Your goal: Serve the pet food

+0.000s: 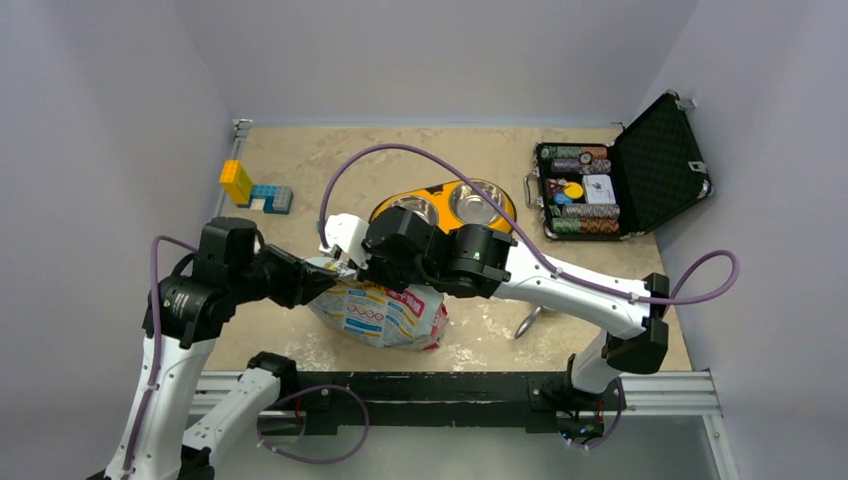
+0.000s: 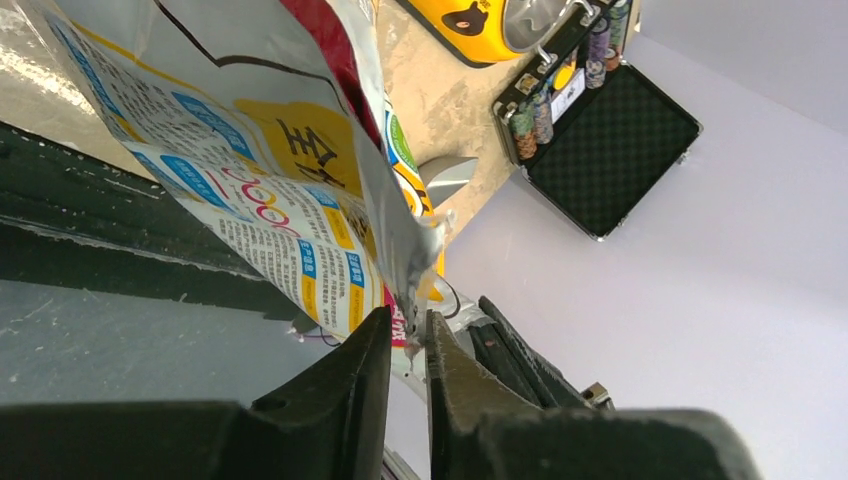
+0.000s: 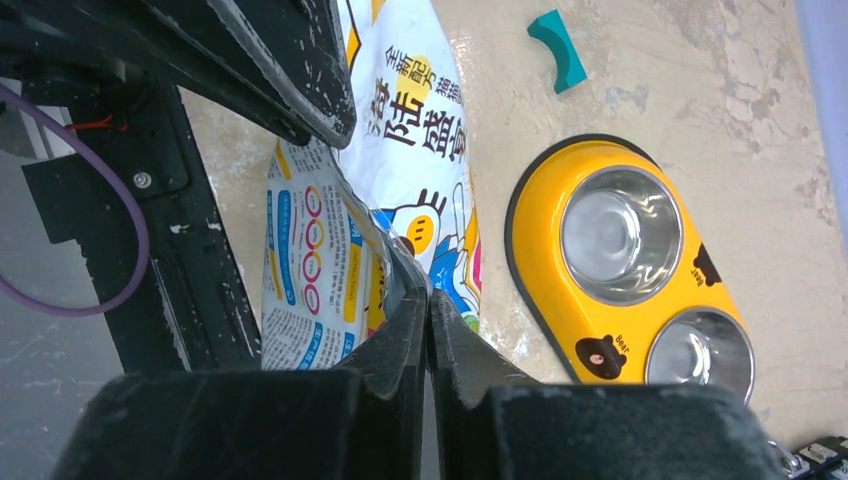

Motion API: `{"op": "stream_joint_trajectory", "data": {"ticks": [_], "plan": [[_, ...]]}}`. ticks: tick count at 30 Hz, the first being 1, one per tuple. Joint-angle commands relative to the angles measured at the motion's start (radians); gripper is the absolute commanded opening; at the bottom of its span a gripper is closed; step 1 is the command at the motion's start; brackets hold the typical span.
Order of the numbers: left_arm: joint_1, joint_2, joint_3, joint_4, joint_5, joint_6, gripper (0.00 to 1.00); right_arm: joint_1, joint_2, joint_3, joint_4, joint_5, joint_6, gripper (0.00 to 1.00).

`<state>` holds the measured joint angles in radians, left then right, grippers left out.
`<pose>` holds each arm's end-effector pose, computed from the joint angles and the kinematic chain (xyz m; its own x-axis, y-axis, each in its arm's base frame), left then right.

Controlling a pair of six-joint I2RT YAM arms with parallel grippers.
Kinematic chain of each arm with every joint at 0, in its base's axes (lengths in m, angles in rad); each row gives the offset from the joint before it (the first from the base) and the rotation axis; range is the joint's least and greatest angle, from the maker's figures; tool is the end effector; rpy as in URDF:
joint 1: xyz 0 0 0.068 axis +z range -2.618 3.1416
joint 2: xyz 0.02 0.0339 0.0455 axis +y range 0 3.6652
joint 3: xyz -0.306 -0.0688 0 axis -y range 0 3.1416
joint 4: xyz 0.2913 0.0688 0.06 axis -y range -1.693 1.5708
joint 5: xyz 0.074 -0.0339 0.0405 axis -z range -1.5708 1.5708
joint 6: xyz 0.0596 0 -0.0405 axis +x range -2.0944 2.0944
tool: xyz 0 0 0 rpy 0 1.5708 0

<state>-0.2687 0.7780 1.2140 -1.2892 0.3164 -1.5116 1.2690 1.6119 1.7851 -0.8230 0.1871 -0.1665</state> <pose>0.1172 -0.0515 0.4073 -0.4917 -0.8486 0.1951 -0.6985 0.2507 -0.6703 0.1339 0.3927 0.4483 -0.0292 -0.6415 -0.7665 -0.9116 0.3317 -0.2429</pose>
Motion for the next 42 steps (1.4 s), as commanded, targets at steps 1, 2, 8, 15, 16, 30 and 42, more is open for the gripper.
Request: {"op": "stream_joint_trajectory", "data": {"ticks": [1, 2, 8, 15, 16, 30, 42], "plan": [[0.003, -0.024, -0.041, 0.017, 0.002, -0.024, 0.27, 0.004, 0.003, -0.010, -0.067, 0.014, -0.035, 0.09], [0.003, -0.023, -0.046, 0.021, -0.005, -0.028, 0.33, 0.006, 0.002, -0.012, -0.065, 0.011, -0.036, 0.10], [0.003, 0.015, -0.048, 0.073, -0.018, -0.015, 0.36, 0.009, 0.020, 0.010, -0.072, -0.016, -0.031, 0.11], [0.003, 0.043, -0.036, 0.103, 0.002, 0.003, 0.00, 0.014, 0.045, 0.013, -0.074, 0.019, -0.057, 0.13], [0.003, 0.042, -0.031, 0.095, 0.007, 0.008, 0.00, 0.013, 0.050, 0.013, -0.067, 0.025, -0.065, 0.15], [0.003, 0.017, 0.016, 0.034, -0.006, 0.052, 0.00, 0.024, 0.193, 0.212, -0.084, -0.069, -0.137, 0.25], [0.003, 0.089, 0.316, -0.201, -0.301, 0.285, 0.37, 0.019, 0.250, 0.304, -0.111, -0.124, 0.004, 0.00]]}}
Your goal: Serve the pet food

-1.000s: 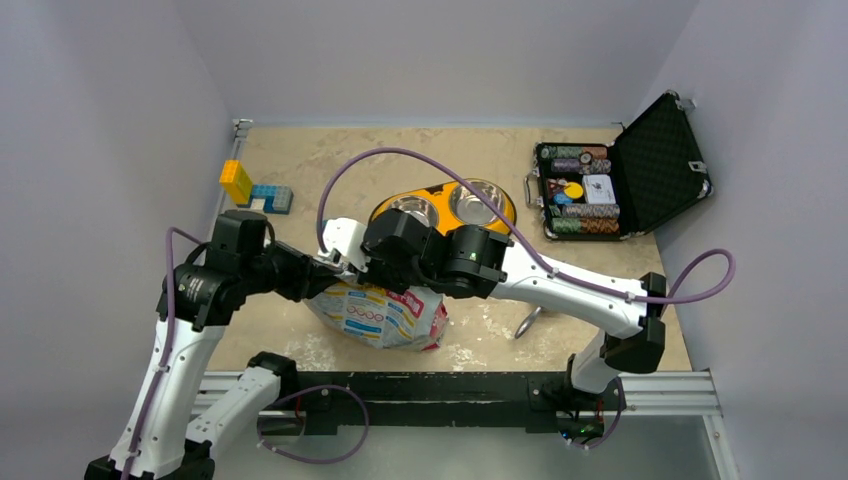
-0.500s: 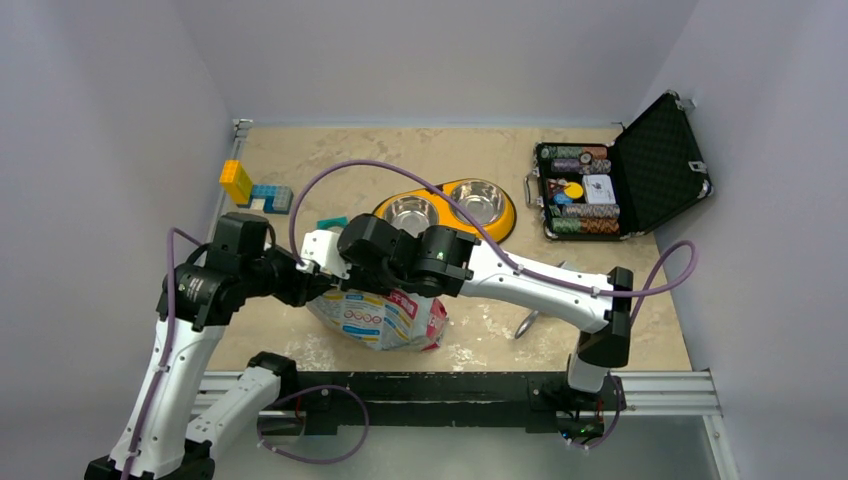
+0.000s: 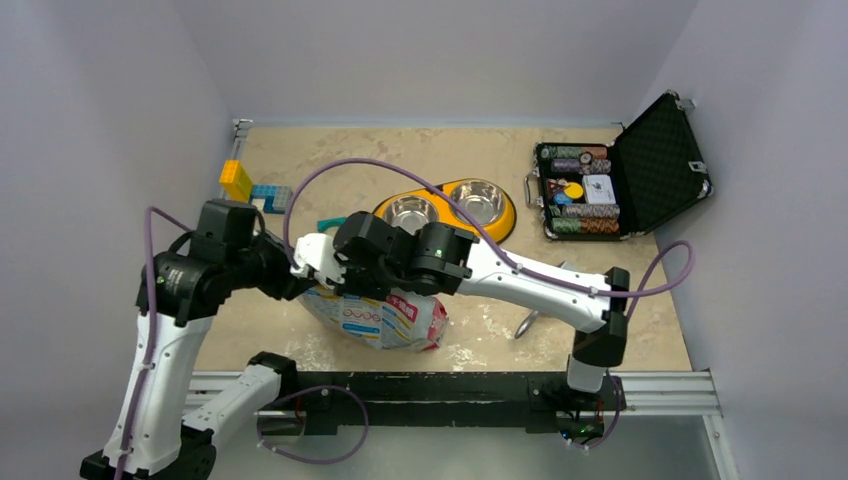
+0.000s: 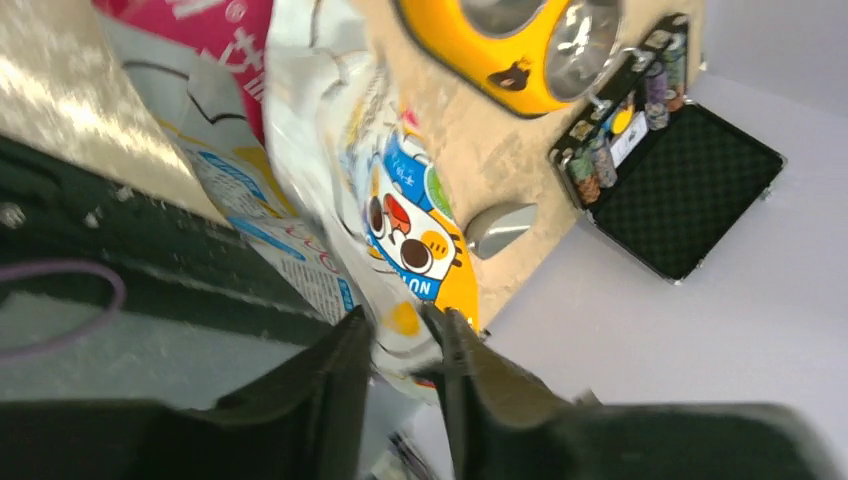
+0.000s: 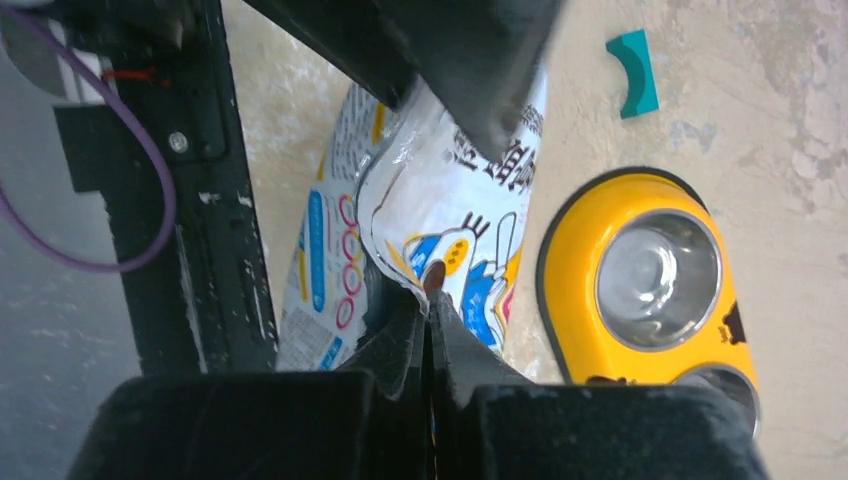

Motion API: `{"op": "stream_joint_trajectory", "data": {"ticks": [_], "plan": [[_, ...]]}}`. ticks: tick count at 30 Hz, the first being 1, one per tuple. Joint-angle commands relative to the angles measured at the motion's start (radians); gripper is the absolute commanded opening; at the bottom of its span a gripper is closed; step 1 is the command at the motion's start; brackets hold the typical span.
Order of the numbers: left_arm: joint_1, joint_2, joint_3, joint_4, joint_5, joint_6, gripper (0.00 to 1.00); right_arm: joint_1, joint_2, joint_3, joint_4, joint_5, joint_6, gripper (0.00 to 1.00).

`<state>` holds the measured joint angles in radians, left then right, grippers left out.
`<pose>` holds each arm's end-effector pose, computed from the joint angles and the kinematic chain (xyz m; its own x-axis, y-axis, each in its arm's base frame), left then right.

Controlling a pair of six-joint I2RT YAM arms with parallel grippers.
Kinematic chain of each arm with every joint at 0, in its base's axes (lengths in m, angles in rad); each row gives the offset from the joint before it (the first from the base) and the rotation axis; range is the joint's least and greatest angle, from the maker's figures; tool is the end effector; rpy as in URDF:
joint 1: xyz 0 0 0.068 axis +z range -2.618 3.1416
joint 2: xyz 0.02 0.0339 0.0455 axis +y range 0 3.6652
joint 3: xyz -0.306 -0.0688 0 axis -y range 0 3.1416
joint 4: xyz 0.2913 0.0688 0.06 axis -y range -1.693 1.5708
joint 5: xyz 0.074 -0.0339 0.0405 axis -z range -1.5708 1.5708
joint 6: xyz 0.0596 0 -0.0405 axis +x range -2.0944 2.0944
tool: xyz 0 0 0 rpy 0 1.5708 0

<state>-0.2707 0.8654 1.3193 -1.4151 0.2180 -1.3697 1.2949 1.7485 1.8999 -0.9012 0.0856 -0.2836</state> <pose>0.1245 -0.0479 0.4197 -0.5305 -0.8456 0.0594 -0.6981 0.3961 -0.5964 0.1277 0.4322 0.4270 0.0852 -0.7223 -0.6863 -0.9559 0.1349 -0.2607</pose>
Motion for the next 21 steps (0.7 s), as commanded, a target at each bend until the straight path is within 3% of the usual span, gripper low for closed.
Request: {"op": "stream_joint_trajectory", "data": {"ticks": [1, 5, 8, 11, 16, 21], "plan": [[0.005, 0.002, 0.250, -0.098, -0.254, 0.170, 0.42, -0.012, 0.128, 0.231, -0.047, -0.024, 0.177, 0.00], [0.005, -0.062, 0.306, -0.149, -0.375, 0.206, 0.59, -0.030, 0.055, 0.202, 0.015, -0.029, 0.400, 0.00], [0.005, -0.125, 0.294, -0.132, -0.387, 0.214, 0.62, -0.074, 0.010, 0.217, 0.044, -0.078, 0.583, 0.00], [0.005, -0.145, 0.304, -0.116, -0.354, 0.241, 0.60, -0.104, 0.012, 0.272, 0.045, -0.106, 0.682, 0.00], [0.005, -0.115, 0.293, -0.098, -0.199, 0.218, 0.58, -0.137, 0.057, 0.378, 0.003, -0.054, 0.763, 0.00], [0.005, -0.173, 0.052, 0.109, 0.057, 0.033, 0.61, -0.156, 0.041, 0.319, 0.049, -0.075, 0.748, 0.00]]}}
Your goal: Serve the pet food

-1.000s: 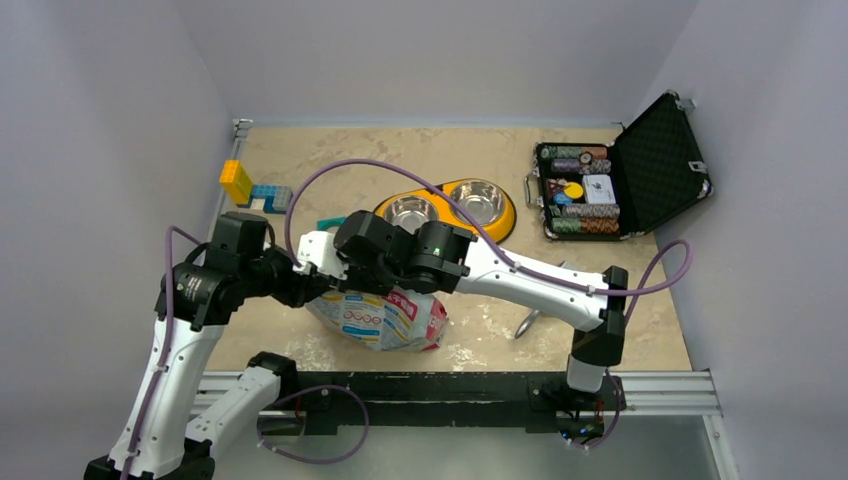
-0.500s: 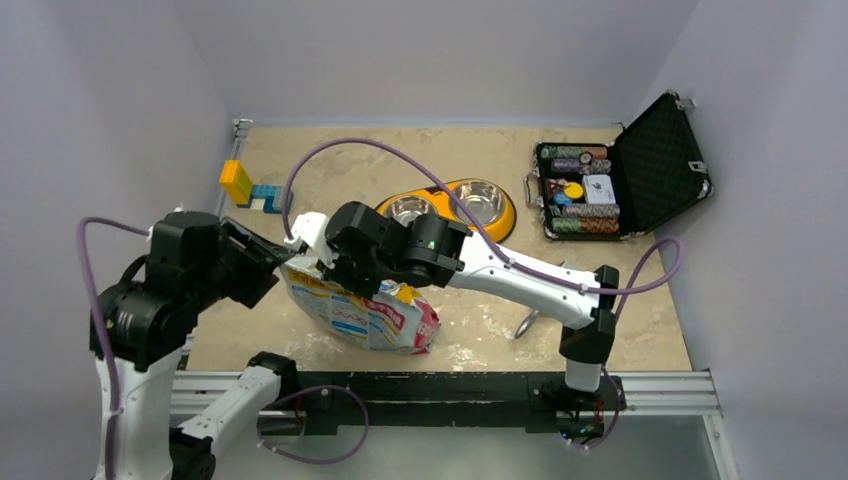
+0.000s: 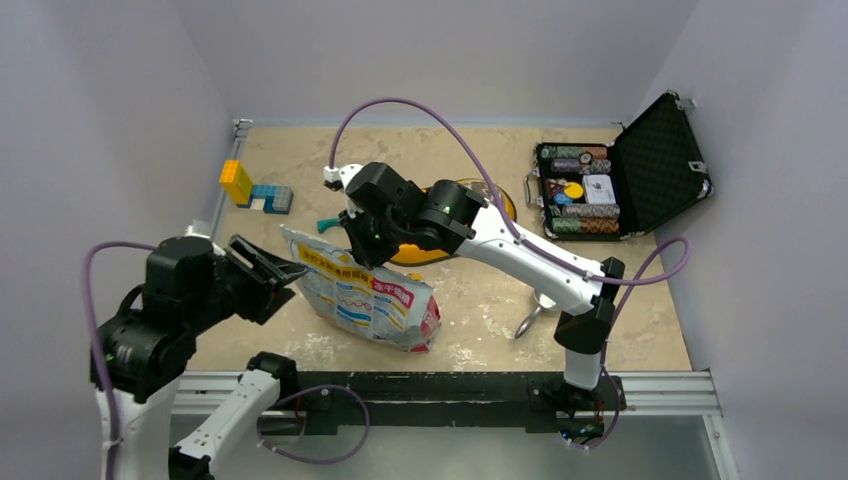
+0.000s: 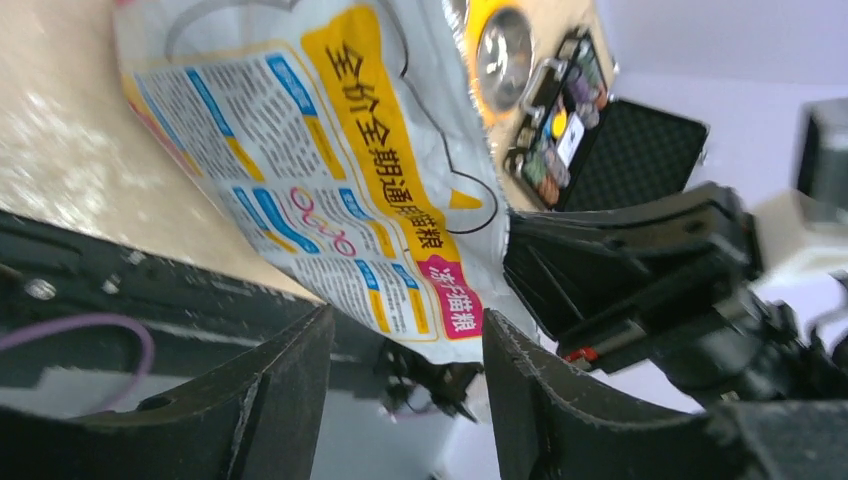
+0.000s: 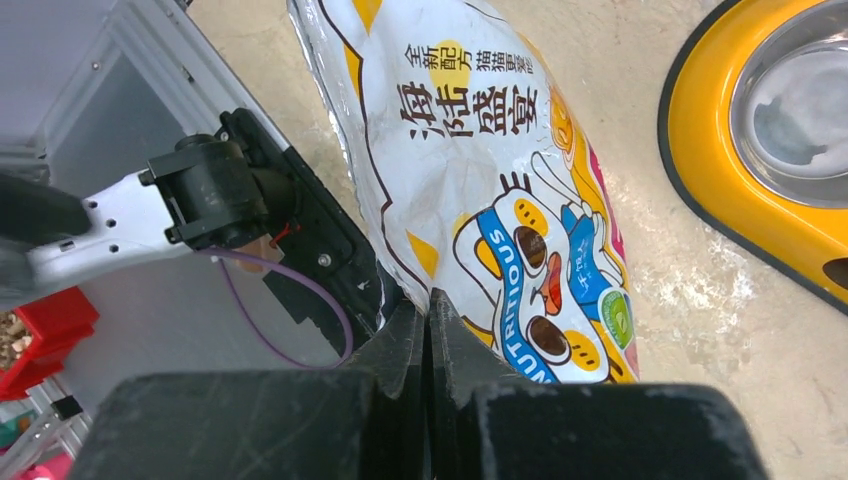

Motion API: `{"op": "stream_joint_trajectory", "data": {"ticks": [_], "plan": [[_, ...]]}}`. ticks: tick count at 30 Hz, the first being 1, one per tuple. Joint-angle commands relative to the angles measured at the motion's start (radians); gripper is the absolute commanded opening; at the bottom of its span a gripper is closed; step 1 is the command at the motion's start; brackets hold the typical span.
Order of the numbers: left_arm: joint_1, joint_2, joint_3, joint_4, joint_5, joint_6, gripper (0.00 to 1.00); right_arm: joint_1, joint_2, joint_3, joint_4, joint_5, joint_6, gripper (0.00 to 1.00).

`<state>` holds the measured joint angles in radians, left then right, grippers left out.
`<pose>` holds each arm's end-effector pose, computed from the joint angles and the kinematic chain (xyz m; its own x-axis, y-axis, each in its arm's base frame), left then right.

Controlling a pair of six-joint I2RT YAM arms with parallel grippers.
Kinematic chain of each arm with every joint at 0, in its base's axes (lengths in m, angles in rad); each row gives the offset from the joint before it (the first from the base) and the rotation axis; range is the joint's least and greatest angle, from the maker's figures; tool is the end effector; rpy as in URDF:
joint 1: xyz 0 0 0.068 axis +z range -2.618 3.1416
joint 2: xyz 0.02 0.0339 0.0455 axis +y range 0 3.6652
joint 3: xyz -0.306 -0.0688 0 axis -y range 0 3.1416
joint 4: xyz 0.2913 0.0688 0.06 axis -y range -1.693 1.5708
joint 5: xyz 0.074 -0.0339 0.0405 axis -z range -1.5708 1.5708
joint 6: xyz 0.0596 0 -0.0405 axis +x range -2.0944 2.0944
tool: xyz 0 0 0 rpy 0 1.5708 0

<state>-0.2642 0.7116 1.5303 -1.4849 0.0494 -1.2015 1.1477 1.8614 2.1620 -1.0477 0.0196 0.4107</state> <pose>0.0460 -0.0155 0.4845 -0.4935 -0.8314 -0.2553 -0.4487 0.4949 -0.7442 0.1925 0.4246 0.4595 -0.6174 -0.3989 -0.6780 -0.7190 0.6358 0.2807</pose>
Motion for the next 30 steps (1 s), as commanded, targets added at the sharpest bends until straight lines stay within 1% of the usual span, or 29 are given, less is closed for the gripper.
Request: {"op": "stream_joint_trajectory", "data": {"ticks": [1, 4, 6, 7, 9, 13, 14, 16, 17, 22, 25, 27, 28, 30], "plan": [[-0.001, -0.045, -0.225, 0.279, 0.262, -0.202, 0.62, -0.009, -0.076, 0.036, 0.218, -0.014, 0.038, 0.00], [-0.003, -0.116, -0.416, 0.518, 0.334, -0.386, 0.64, -0.009, -0.113, -0.056, 0.271, -0.043, 0.022, 0.00], [-0.004, -0.117, -0.456, 0.570, 0.341, -0.441, 0.64, -0.008, -0.139, -0.103, 0.293, -0.031, -0.001, 0.00], [-0.004, -0.102, -0.449, 0.578, 0.339, -0.439, 0.65, -0.008, -0.146, -0.112, 0.294, -0.031, -0.007, 0.00], [-0.007, -0.057, -0.414, 0.582, 0.335, -0.421, 0.68, -0.008, -0.148, -0.116, 0.286, -0.031, -0.016, 0.00], [-0.022, 0.020, -0.357, 0.563, 0.349, -0.411, 0.68, -0.008, -0.152, -0.114, 0.286, -0.041, -0.028, 0.00], [-0.023, 0.025, -0.353, 0.554, 0.346, -0.413, 0.65, -0.008, -0.152, -0.110, 0.287, -0.041, -0.030, 0.00], [-0.023, 0.019, -0.346, 0.501, 0.326, -0.423, 0.53, -0.008, -0.152, -0.101, 0.285, -0.036, -0.029, 0.00], [-0.023, 0.005, -0.347, 0.464, 0.317, -0.431, 0.50, -0.008, -0.153, -0.099, 0.283, -0.036, -0.030, 0.00], [-0.023, -0.049, -0.395, 0.423, 0.344, -0.453, 0.52, -0.009, -0.156, -0.106, 0.284, -0.040, -0.033, 0.00], [-0.023, -0.059, -0.404, 0.415, 0.348, -0.437, 0.57, -0.008, -0.149, -0.102, 0.290, -0.045, -0.032, 0.00], [-0.023, -0.051, -0.407, 0.415, 0.358, -0.421, 0.59, -0.008, -0.143, -0.092, 0.288, -0.046, -0.032, 0.00], [-0.023, -0.041, -0.408, 0.417, 0.365, -0.411, 0.58, -0.008, -0.142, -0.089, 0.289, -0.045, -0.030, 0.00], [-0.023, -0.017, -0.408, 0.435, 0.387, -0.390, 0.54, -0.008, -0.142, -0.087, 0.288, -0.042, -0.029, 0.00]]}}
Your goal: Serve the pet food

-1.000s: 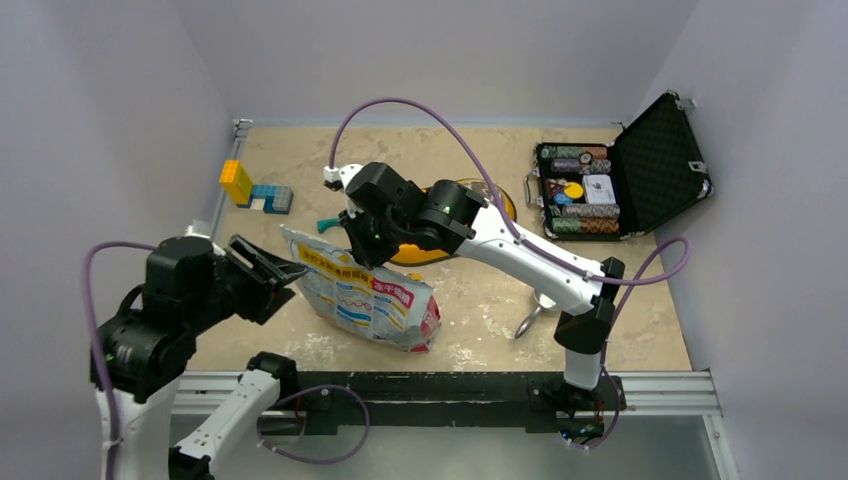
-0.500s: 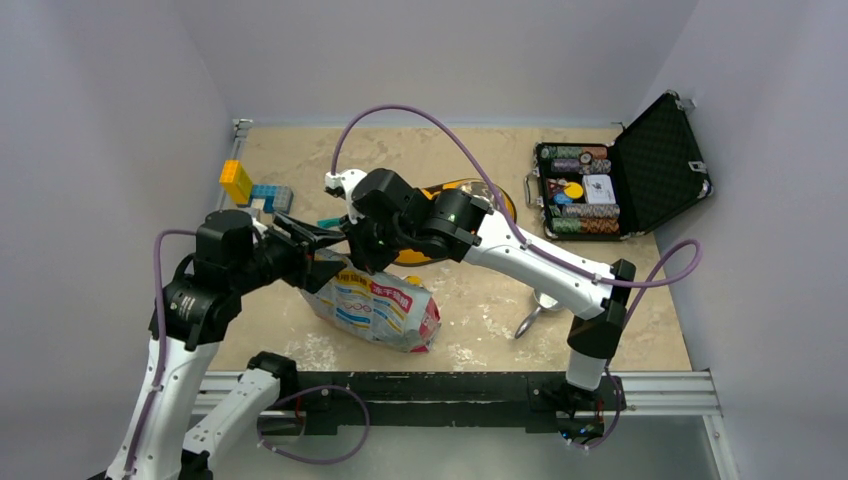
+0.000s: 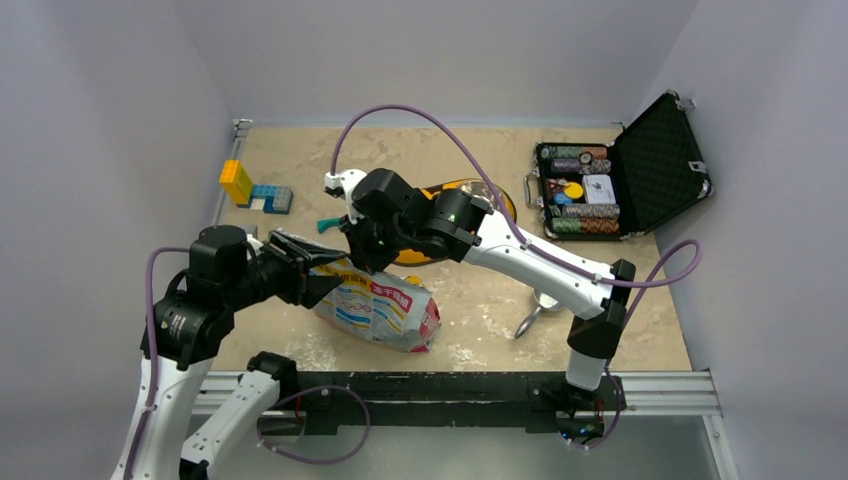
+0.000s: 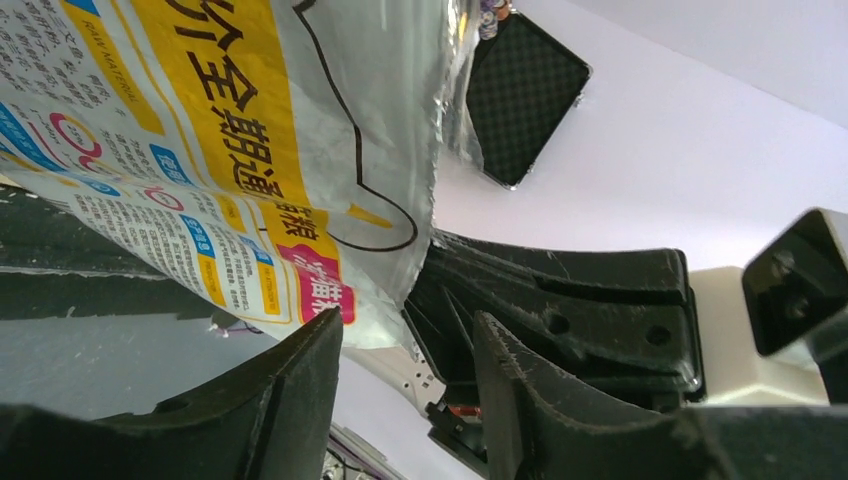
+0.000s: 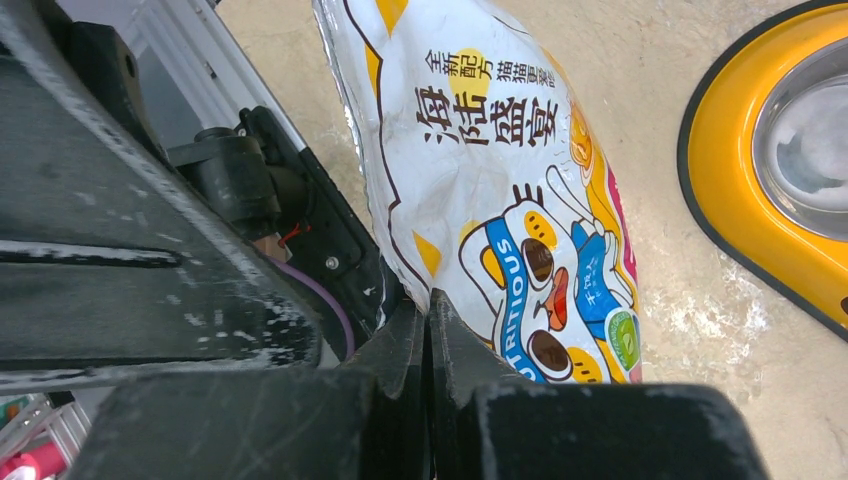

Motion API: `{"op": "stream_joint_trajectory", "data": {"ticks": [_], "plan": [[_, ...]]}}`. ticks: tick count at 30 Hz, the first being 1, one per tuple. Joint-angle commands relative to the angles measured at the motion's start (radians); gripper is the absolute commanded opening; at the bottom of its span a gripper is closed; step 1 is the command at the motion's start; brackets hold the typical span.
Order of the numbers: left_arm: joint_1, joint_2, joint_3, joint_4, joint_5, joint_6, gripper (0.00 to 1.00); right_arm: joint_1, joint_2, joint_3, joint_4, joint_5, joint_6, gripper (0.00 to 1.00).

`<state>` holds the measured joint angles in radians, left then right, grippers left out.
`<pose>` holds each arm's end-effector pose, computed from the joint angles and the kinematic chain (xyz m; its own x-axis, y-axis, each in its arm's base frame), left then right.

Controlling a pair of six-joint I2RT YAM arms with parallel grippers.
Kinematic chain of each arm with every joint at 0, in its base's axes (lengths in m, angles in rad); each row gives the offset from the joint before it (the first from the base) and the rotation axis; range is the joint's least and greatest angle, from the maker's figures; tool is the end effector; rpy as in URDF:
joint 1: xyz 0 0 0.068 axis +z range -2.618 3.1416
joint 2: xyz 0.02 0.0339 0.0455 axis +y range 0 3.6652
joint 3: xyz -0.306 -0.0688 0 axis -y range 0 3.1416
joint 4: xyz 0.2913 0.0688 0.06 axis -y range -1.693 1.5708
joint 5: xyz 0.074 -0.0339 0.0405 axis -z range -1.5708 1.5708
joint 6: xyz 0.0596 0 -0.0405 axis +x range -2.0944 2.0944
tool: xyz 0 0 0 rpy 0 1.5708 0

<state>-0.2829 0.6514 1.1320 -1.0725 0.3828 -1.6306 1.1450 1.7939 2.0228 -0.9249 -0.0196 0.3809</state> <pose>0.1037 -0.0533 0.4148 -0.5236 -0.8121 0.2576 -0.5681 0.1074 -0.8159 0.1891 0.4197 0.4508 -0.5867 -0.3936 -0.7077 -0.7526 0.5877 0.2970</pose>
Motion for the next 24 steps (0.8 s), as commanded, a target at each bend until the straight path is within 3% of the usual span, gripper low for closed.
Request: {"op": "stream_joint_trajectory", "data": {"ticks": [1, 10, 18, 21, 24], "plan": [[-0.004, 0.055, -0.008, 0.031, 0.063, 0.048, 0.52, -0.005, -0.075, 0.050, 0.167, -0.002, 0.001, 0.00], [-0.013, 0.107, -0.009, -0.025, 0.073, 0.097, 0.38, -0.005, -0.064, 0.070, 0.160, -0.001, 0.005, 0.00], [-0.025, 0.181, 0.002, -0.100, 0.049, 0.197, 0.39, 0.009, -0.058, 0.074, 0.149, 0.043, -0.034, 0.00], [-0.030, 0.197, 0.002, -0.179, 0.028, 0.252, 0.28, 0.029, -0.055, 0.072, 0.145, 0.100, -0.085, 0.00], [-0.030, 0.183, -0.037, -0.230, -0.003, 0.281, 0.26, 0.055, -0.049, 0.058, 0.146, 0.147, -0.154, 0.00]]}}
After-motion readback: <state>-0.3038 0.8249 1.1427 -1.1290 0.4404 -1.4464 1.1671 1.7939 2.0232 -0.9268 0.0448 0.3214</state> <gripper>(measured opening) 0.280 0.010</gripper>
